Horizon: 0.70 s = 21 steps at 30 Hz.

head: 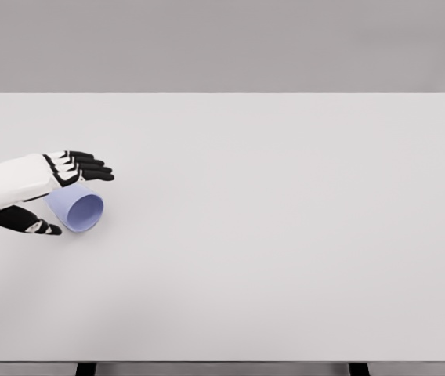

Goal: Flip the cup with left arm and place it on the table

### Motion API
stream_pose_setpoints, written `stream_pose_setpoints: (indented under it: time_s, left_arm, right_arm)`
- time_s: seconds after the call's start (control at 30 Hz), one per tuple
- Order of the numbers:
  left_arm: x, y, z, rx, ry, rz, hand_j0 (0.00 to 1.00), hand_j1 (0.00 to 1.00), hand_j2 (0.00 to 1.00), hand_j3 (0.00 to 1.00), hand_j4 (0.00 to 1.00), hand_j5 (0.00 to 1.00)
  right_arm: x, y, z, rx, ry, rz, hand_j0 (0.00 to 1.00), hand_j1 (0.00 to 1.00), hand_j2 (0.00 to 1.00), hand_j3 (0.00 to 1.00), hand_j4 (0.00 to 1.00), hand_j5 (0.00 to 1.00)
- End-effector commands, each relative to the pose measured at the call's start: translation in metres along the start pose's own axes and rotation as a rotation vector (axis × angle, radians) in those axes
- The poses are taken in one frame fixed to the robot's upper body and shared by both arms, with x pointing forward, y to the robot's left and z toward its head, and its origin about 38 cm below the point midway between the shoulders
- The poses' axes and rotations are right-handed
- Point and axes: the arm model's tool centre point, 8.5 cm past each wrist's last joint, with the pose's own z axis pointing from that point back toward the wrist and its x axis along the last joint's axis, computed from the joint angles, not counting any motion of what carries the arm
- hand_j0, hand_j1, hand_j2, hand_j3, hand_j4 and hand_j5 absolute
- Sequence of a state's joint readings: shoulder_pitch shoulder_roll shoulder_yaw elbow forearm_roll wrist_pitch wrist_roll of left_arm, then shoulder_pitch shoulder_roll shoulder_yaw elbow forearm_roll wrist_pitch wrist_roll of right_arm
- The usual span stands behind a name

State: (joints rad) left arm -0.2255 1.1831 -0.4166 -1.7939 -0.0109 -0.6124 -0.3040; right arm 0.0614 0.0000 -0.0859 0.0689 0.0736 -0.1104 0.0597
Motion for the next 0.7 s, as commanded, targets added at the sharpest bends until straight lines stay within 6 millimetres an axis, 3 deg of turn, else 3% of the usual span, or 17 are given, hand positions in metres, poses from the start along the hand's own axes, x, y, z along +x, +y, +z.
stream_pose_setpoints:
  time_s: [0.0,0.37,0.67]
  left_arm:
    - [0.000,-0.006,-0.006,0.009,-0.008,0.011,1.00,1.00,1.00,1.00,1.00,1.00]
    - [-0.005,-0.015,-0.007,-0.004,0.005,0.022,1.00,1.00,1.00,1.00,1.00,1.00]
    - [-0.034,-0.024,0.009,-0.032,0.101,0.055,1.00,1.00,1.00,1.00,1.00,1.00]
  right_arm:
    - [0.000,0.000,0.000,0.000,0.000,0.000,1.00,1.00,1.00,1.00,1.00,1.00]
    - [0.000,0.000,0.000,0.000,0.000,0.000,1.00,1.00,1.00,1.00,1.00,1.00]
    - [0.000,0.000,0.000,0.000,0.000,0.000,1.00,1.00,1.00,1.00,1.00,1.00]
